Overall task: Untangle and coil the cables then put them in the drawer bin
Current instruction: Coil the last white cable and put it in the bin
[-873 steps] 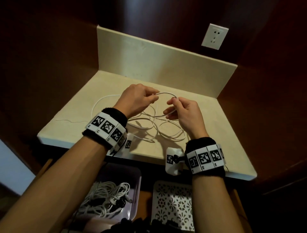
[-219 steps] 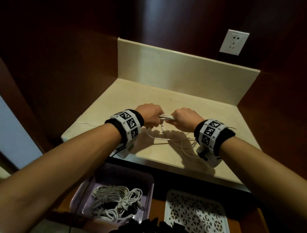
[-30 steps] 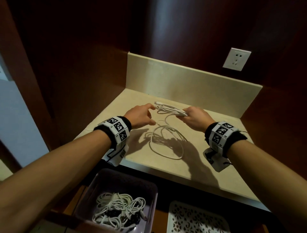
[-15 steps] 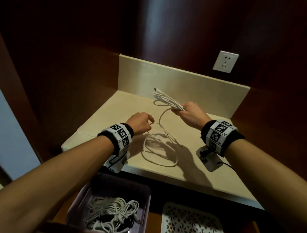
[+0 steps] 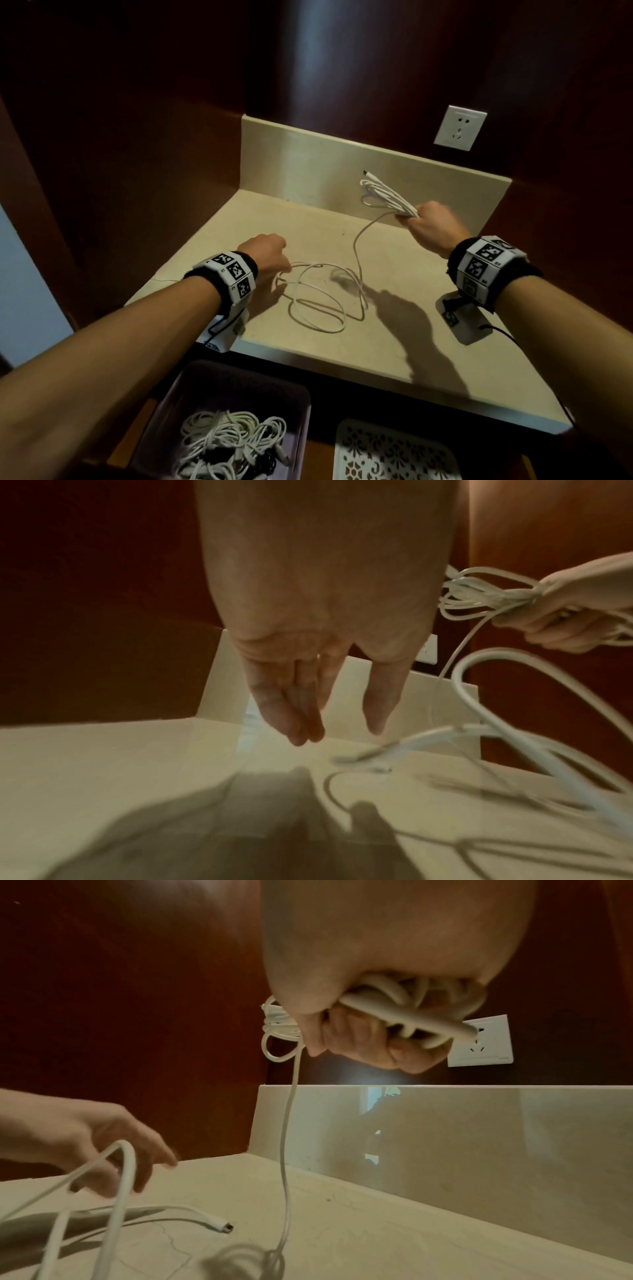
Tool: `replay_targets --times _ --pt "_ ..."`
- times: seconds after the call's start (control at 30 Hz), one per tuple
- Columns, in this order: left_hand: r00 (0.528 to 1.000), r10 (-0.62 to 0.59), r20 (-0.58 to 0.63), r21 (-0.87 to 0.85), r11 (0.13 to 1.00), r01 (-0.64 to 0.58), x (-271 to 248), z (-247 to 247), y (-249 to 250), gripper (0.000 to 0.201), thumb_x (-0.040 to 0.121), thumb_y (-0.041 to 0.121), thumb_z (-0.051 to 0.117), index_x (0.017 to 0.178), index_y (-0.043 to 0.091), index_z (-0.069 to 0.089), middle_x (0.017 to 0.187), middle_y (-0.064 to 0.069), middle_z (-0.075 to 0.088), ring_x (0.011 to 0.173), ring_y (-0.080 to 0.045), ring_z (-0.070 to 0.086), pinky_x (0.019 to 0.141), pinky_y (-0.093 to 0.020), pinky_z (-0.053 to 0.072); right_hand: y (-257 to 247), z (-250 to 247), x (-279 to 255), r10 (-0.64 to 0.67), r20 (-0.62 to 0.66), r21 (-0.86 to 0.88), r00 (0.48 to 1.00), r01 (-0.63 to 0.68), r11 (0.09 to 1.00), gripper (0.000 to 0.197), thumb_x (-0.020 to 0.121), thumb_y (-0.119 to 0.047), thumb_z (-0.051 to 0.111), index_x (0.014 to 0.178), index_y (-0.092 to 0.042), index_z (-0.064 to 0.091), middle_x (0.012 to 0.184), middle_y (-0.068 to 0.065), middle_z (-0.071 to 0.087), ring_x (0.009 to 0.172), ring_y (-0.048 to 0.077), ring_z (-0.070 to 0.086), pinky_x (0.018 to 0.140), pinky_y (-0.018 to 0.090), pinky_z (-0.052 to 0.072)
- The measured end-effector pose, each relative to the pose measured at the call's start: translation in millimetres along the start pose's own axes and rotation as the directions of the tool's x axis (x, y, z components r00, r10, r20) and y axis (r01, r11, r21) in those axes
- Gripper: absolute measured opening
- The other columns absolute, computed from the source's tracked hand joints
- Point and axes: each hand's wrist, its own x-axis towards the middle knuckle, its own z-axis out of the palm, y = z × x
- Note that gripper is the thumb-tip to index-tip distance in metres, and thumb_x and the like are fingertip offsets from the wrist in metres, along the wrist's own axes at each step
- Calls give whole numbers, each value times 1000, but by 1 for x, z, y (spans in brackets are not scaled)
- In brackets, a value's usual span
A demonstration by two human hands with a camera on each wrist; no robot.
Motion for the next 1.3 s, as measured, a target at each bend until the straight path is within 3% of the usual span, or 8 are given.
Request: replay_targets --times 0.2,0.3,0.43,0.6,0.8,1.0,1.13,1.3 --pt "936 137 -323 -222 951 -216 -8 -27 41 115 70 40 83 153 20 6 151 -9 35 133 -29 41 106 -47 40 -21 4 -6 -115 58 -132 992 122 984 49 98 -49 45 81 -9 66 69 9 58 60 23 48 51 29 31" --pt "872 273 -407 -124 929 -348 -13 -37 57 120 66 39 85 153 21 4 154 -8 28 138 -26 32 110 -46 35 -32 6 -7 -184 113 -142 976 199 970 46 96 -49 48 80 -11 67 70 9 61 61 23 50 52 30 32" --pt "892 378 -247 52 924 -378 -16 -44 66 84 72 43 79 144 30 37 135 -2 55 117 -23 52 98 -41 44 -48 7 -13 -292 175 -232 940 327 916 32 93 -50 54 77 -24 63 64 -2 55 60 18 50 52 28 33" --pt "931 364 -17 -70 928 -365 -16 -36 64 19 78 29 76 87 25 60 84 1 65 81 -21 59 65 -29 41 -55 11 -17 -365 192 -314 911 410 857 27 92 -50 57 92 -25 69 74 0 62 70 21 56 61 32 43" --pt "934 353 61 -224 916 -332 -16 -22 63 17 83 17 74 80 19 57 72 -1 65 64 -15 63 55 -19 43 -50 21 -20 -407 162 -316 899 438 841 23 94 -45 56 89 -26 67 66 -5 53 65 19 47 54 28 30" --pt "926 373 -59 55 927 -370 -15 -17 60 10 89 24 63 89 21 53 87 -4 63 83 -26 59 68 -32 41 -45 38 -24 -348 200 -177 916 383 907 19 88 -41 65 94 -23 66 80 -2 60 79 23 56 64 31 38" --pt "898 415 -145 79 910 -407 -14 -17 58 4 90 12 56 92 16 57 92 -9 65 84 -27 55 65 -32 36 -44 47 -23 -279 323 119 904 254 960 21 84 -26 72 100 -19 61 82 3 66 70 21 60 58 30 47" --pt "876 425 -230 127 905 -406 -12 -21 56 8 91 7 52 90 15 55 88 -10 65 76 -24 49 62 -30 31 -46 56 -24 -321 431 509 844 67 858 30 84 5 65 110 -10 64 109 6 70 82 16 64 68 30 52"
